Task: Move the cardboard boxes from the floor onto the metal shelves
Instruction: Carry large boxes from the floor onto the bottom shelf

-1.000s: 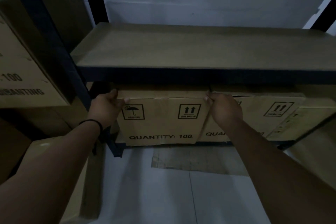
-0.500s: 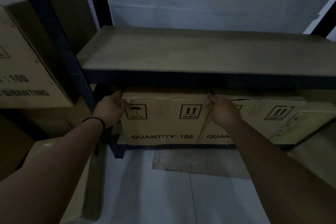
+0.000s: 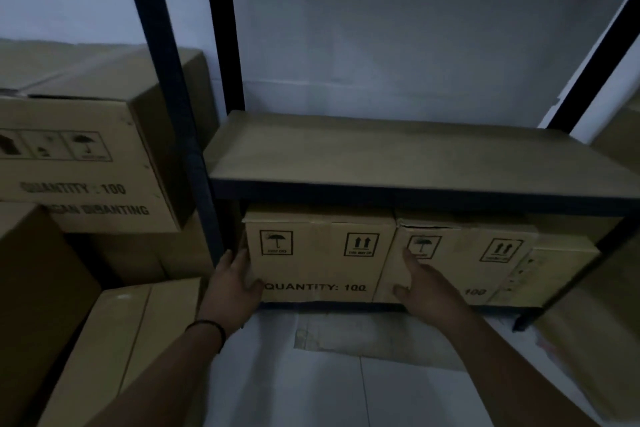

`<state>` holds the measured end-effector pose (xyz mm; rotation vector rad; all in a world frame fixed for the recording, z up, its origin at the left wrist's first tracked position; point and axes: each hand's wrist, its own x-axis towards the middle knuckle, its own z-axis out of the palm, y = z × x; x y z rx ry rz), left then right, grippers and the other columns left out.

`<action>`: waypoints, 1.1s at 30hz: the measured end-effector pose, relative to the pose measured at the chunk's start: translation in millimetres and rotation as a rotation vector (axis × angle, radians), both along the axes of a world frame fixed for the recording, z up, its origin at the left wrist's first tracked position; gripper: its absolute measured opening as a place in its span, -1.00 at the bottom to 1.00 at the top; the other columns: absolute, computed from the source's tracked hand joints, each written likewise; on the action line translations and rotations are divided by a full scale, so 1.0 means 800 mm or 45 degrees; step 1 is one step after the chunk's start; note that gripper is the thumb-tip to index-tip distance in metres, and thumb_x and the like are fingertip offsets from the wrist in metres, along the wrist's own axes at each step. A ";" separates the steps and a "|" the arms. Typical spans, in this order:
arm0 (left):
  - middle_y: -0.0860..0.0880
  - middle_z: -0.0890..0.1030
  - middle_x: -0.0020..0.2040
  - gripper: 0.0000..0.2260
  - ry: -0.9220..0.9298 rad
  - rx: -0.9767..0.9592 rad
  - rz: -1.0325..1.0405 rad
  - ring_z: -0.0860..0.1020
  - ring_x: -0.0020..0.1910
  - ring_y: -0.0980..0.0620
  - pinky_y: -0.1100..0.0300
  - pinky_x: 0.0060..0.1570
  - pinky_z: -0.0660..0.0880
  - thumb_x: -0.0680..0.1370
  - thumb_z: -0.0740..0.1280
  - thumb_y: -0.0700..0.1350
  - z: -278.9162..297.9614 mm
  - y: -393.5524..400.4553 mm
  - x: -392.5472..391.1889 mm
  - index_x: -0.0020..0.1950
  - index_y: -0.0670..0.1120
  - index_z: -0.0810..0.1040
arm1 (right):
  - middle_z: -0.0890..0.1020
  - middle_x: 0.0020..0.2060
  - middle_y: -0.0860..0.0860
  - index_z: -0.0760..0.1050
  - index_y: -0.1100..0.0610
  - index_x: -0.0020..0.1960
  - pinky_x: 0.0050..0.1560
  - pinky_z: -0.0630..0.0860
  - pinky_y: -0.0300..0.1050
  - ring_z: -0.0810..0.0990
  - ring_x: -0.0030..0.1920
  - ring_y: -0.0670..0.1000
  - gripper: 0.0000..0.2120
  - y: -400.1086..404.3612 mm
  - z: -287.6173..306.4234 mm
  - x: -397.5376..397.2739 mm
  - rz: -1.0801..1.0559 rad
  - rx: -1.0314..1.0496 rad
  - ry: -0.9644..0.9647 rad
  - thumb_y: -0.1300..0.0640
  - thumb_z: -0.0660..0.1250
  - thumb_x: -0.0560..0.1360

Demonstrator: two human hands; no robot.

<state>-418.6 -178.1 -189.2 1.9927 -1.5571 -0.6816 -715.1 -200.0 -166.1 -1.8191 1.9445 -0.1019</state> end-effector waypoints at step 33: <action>-0.04 0.54 0.30 -0.55 -0.063 -0.016 0.232 0.53 0.17 0.07 0.25 0.11 0.44 0.55 0.32 0.06 0.068 0.519 0.177 0.39 -0.08 0.44 | 0.31 0.47 -0.01 0.10 0.01 0.55 0.17 0.43 -0.15 0.45 0.26 0.01 -0.33 0.417 0.055 0.179 0.379 -0.296 -0.232 -0.15 0.26 0.55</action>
